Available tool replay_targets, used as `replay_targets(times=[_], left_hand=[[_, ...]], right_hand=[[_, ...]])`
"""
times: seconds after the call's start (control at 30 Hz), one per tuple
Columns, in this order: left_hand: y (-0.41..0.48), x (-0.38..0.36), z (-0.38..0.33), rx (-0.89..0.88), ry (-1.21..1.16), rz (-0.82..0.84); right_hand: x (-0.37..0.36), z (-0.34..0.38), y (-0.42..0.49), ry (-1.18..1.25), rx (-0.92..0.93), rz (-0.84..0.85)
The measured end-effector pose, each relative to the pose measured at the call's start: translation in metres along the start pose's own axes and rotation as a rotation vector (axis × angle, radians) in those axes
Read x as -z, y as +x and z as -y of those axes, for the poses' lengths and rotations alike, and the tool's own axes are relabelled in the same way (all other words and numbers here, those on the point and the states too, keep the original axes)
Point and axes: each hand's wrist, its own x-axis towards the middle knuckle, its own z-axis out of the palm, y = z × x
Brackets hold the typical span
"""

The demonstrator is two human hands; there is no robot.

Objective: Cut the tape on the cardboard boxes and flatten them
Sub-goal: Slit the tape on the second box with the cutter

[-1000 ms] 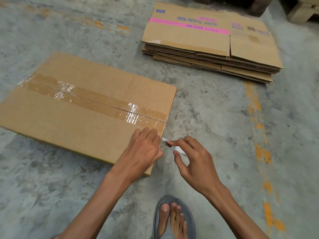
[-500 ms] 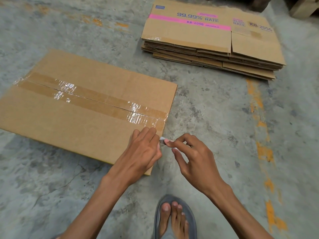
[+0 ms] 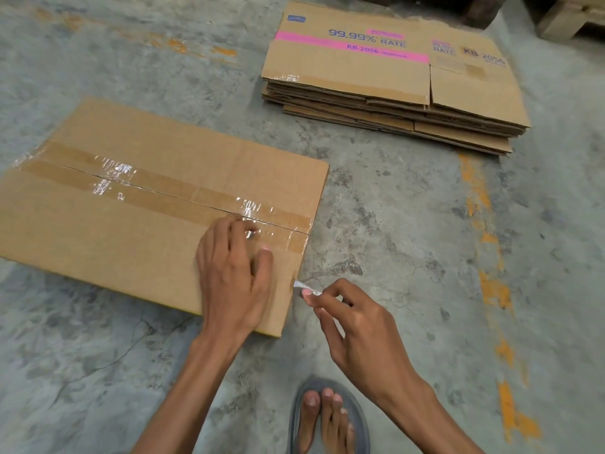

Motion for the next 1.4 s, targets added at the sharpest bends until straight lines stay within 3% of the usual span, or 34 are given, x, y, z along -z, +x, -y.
replay_targets(times=[0.13,0.3,0.43,0.67,0.93,1.4], left_hand=[[-0.001,0.001,0.005,-0.100,0.088,0.241],[-0.003,0.006,0.001,-0.180,0.236,0.128],[-0.002,-0.007,-0.007,-0.414,0.400,0.207],[-0.002,-0.017,-0.003,-0.570,0.446,0.288],[-0.011,-0.014,-0.004,-0.472,0.181,0.322],[-0.013,-0.010,-0.006,-0.455,0.153,0.320]], right_hand=[[-0.003,-0.002,-0.002,0.035,-0.092,-0.034],[0.000,-0.025,-0.001,0.114,-0.222,-0.116],[0.002,-0.032,0.001,0.131,-0.225,-0.120],[0.005,-0.025,0.016,0.162,-0.155,-0.097],[0.007,-0.016,0.023,0.031,-0.060,-0.084],[0.003,-0.017,0.015,0.060,-0.031,-0.046]])
